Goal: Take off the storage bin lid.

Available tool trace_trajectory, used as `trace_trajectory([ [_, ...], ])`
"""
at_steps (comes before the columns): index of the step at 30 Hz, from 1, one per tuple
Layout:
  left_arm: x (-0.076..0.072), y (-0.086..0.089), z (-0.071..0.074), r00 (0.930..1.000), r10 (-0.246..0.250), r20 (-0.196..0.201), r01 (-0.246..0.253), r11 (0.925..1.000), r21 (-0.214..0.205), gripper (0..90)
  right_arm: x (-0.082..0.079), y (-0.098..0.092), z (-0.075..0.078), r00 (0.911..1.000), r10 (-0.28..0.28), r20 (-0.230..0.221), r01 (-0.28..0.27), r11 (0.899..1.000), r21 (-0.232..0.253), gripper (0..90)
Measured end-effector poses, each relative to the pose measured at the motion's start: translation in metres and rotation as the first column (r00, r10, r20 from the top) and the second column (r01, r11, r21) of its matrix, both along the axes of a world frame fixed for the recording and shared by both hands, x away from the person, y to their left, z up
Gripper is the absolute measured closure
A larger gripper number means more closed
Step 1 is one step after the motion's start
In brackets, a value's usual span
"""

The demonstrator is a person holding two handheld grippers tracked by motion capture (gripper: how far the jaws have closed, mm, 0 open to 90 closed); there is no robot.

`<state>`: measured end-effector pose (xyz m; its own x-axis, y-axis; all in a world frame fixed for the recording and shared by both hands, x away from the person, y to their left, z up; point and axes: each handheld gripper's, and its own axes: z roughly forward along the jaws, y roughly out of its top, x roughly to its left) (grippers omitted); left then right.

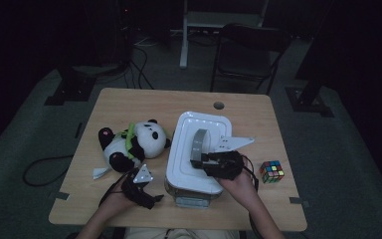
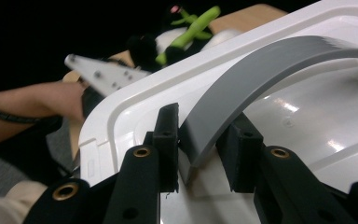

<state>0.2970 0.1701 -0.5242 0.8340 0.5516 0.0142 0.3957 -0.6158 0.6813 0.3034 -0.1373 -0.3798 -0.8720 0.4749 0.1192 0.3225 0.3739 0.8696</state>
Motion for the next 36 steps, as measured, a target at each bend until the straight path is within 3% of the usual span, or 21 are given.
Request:
trace_trajectory([
  [10,0.0,0.0,0.0,1.0,0.0,-0.002,0.0,1.0,0.0,1.7,0.02,-0.022,0.018,0.9936,-0.101,0.052,0.1,0.995,0.022,71.4],
  [19,0.0,0.0,0.0,1.0,0.001,-0.001,-0.001,1.0,-0.001,1.7,0.051,-0.05,0.03,0.9708,-0.224,0.085,0.22,0.974,0.061,72.9],
  [27,0.0,0.0,0.0,1.0,-0.002,0.0,0.002,1.0,0.004,1.7,0.082,-0.077,0.031,0.9361,-0.34,0.092,0.334,0.94,0.075,73.0],
  [32,0.0,0.0,0.0,1.0,-0.001,0.002,0.001,1.0,0.002,1.7,0.1,-0.096,0.029,0.9083,-0.409,0.088,0.404,0.912,0.066,73.1],
  [36,0.0,0.0,0.0,1.0,0.0,-0.001,0.0,1.0,-0.001,1.7,0.115,-0.112,0.022,0.882,-0.466,0.07,0.463,0.885,0.057,73.1],
])
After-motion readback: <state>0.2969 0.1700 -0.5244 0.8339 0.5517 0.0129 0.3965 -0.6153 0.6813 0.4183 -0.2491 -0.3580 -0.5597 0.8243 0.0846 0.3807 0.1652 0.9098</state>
